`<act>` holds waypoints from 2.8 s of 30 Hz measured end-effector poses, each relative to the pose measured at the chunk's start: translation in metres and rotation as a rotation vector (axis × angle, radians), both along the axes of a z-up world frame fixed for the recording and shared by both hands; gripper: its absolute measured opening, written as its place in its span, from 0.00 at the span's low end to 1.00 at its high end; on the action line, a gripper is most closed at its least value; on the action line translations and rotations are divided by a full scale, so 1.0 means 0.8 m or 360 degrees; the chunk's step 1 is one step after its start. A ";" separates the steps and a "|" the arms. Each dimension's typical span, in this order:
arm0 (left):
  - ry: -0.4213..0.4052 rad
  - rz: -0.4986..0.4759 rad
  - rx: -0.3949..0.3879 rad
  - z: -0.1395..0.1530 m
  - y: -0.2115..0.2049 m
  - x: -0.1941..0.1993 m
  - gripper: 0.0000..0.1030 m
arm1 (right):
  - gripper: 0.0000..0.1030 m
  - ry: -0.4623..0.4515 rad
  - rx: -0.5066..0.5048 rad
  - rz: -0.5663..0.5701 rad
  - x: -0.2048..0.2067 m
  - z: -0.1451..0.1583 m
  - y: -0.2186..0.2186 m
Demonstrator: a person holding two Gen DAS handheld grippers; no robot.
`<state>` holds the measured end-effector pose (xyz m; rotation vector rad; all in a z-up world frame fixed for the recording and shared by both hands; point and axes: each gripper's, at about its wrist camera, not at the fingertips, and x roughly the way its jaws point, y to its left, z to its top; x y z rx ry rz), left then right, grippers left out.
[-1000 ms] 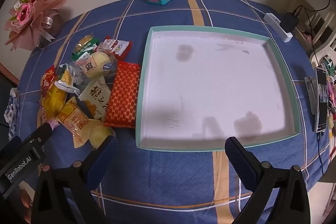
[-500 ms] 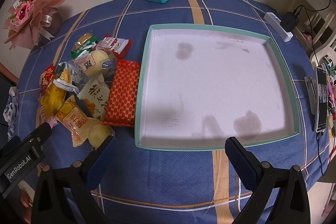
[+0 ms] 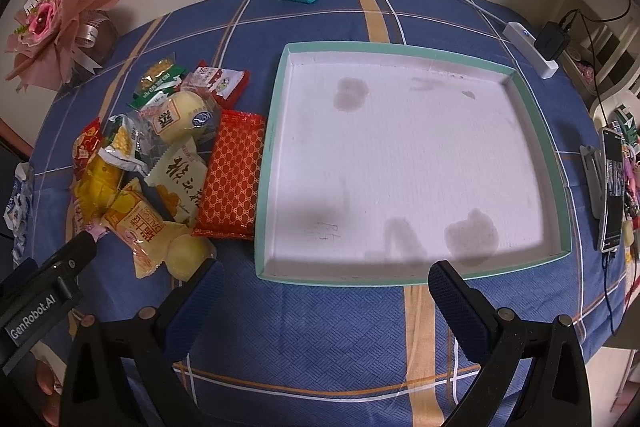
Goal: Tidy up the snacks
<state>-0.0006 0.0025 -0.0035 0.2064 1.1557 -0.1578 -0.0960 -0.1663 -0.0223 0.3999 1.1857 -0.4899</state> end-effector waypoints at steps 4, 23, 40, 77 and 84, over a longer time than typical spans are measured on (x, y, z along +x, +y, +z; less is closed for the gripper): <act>0.0005 0.0001 -0.0006 0.000 0.000 0.000 1.00 | 1.00 0.0008 0.0000 0.0003 0.000 -0.002 0.001; 0.0098 0.0074 -0.0137 0.000 0.018 0.009 1.00 | 1.00 -0.0043 0.0044 0.0043 0.009 -0.002 0.017; 0.0199 0.0435 -0.0194 -0.033 0.106 0.064 1.00 | 0.98 -0.0097 0.0305 0.0347 0.062 -0.034 0.100; 0.0502 0.0123 -0.0233 -0.101 -0.066 0.071 0.87 | 0.63 0.0031 0.0368 0.0351 0.074 -0.083 0.072; 0.0529 0.0131 -0.0162 -0.105 -0.044 0.078 0.74 | 0.63 0.0045 0.0361 0.0364 0.074 -0.084 0.071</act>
